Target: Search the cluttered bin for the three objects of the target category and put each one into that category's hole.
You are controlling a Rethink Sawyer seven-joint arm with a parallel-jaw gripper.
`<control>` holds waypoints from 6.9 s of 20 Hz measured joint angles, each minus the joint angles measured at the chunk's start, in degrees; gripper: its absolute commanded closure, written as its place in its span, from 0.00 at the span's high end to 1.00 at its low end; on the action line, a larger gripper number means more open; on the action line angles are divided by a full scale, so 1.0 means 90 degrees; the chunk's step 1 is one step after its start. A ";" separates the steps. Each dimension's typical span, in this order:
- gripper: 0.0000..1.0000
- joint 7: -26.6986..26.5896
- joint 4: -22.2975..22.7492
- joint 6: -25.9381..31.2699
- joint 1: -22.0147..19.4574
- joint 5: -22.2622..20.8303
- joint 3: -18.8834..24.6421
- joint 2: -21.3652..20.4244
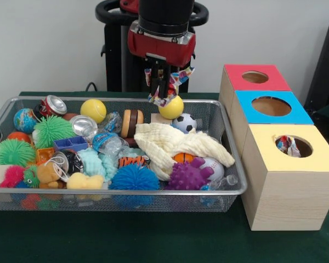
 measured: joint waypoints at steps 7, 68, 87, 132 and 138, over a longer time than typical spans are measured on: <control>0.00 0.0000 -0.0285 0.0190 0.0083 0.0009 0.0016 0.0001; 0.00 0.0001 -0.0836 0.0206 0.1644 0.1742 -0.1161 0.0522; 0.00 0.0505 -0.0837 -0.0419 0.2722 0.2575 -0.1970 0.0956; 0.00 0.1474 -0.1134 -0.0783 0.3443 0.3640 -0.2618 0.1821; 0.00 0.1474 -0.1137 -0.0785 0.3438 0.3675 -0.2618 0.1835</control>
